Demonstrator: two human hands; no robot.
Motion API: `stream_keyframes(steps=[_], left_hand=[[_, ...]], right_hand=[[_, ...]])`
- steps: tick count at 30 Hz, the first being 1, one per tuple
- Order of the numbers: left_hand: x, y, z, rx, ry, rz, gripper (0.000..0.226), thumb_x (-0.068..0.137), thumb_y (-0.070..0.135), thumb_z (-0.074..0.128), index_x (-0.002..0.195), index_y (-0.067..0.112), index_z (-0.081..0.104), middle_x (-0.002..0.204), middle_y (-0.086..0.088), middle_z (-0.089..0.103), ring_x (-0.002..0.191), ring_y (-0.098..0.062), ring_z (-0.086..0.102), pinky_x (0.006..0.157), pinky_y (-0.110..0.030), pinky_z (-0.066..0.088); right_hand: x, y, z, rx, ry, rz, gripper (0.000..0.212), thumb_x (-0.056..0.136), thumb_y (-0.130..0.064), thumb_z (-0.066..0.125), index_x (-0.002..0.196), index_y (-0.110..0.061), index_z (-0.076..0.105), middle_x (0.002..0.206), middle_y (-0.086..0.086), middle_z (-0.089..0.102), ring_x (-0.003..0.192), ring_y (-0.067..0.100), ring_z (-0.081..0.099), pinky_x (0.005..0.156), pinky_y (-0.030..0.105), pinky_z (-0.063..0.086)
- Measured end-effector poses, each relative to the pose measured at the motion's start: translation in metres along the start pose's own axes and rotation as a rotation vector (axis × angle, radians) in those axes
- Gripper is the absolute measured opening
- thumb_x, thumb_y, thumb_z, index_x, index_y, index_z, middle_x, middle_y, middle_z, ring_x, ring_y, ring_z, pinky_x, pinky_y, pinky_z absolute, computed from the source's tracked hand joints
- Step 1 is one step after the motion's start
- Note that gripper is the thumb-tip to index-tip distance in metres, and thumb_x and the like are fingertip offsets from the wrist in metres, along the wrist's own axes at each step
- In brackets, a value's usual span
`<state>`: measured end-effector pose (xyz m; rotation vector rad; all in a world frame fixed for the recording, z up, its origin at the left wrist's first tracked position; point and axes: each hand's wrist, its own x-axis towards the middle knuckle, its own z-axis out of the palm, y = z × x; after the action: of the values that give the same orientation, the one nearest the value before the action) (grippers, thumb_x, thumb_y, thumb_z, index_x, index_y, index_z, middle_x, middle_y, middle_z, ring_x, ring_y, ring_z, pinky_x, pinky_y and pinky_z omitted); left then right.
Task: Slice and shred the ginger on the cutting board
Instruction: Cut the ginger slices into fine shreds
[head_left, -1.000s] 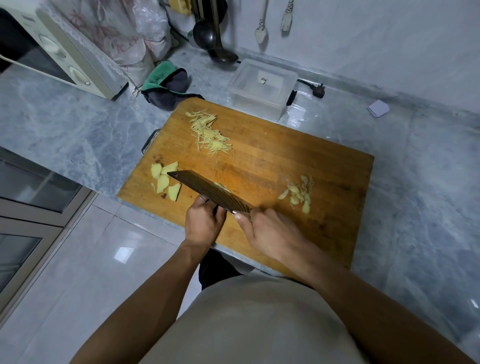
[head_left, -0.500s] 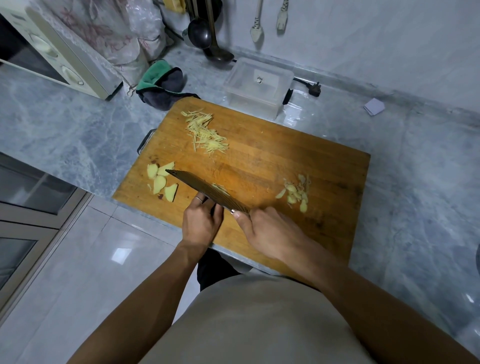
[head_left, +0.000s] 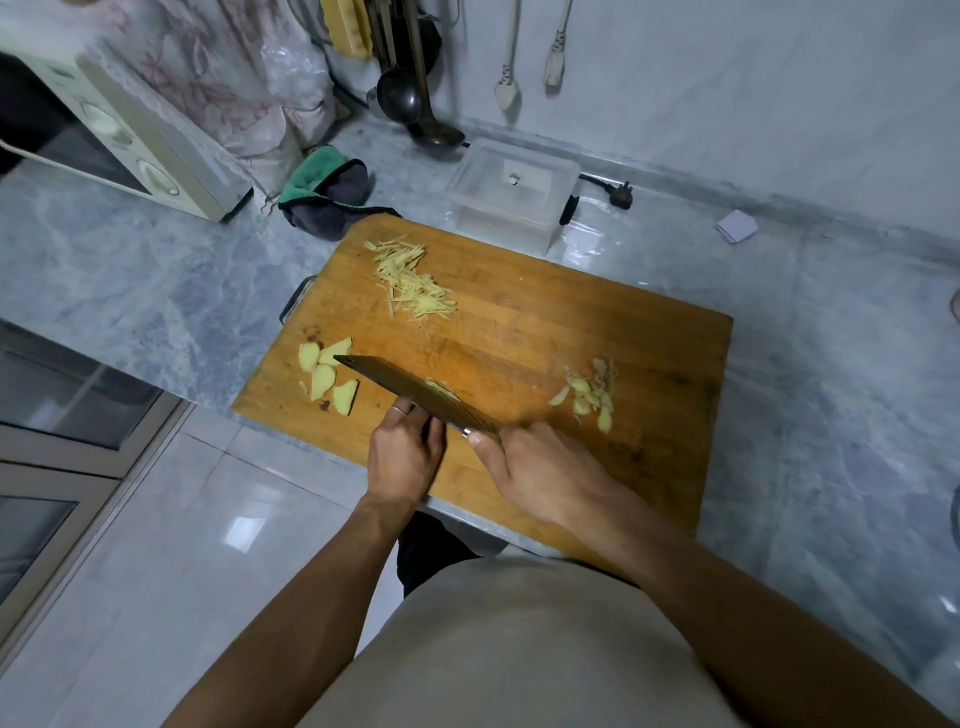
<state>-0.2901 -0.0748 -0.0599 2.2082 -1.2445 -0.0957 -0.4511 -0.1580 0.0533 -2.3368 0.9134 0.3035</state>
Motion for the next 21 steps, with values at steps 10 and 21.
stream_keyframes(steps=[10, 21], left_hand=[[-0.0005, 0.0, 0.0001, 0.018, -0.04, -0.065, 0.02, 0.079, 0.011, 0.057, 0.078, -0.004, 0.069, 0.082, -0.027, 0.066, 0.064, -0.041, 0.064, 0.057, -0.035, 0.052], [0.0005, -0.0014, 0.0021, 0.048, -0.063, -0.077, 0.017, 0.077, 0.011, 0.061, 0.068, -0.003, 0.066, 0.071, -0.024, 0.063, 0.054, -0.037, 0.061, 0.051, -0.032, 0.05]], right_hand=[[-0.0052, -0.0051, 0.0012, -0.015, 0.03, -0.02, 0.058, 0.108, -0.051, 0.025, 0.101, -0.009, 0.064, 0.085, 0.013, 0.062, 0.083, 0.036, 0.065, 0.064, 0.034, 0.041], [0.0045, -0.0039, 0.0087, -0.047, 0.036, -0.026, 0.059, 0.108, -0.053, 0.024, 0.106, -0.008, 0.063, 0.093, 0.015, 0.066, 0.086, 0.035, 0.065, 0.062, 0.033, 0.034]])
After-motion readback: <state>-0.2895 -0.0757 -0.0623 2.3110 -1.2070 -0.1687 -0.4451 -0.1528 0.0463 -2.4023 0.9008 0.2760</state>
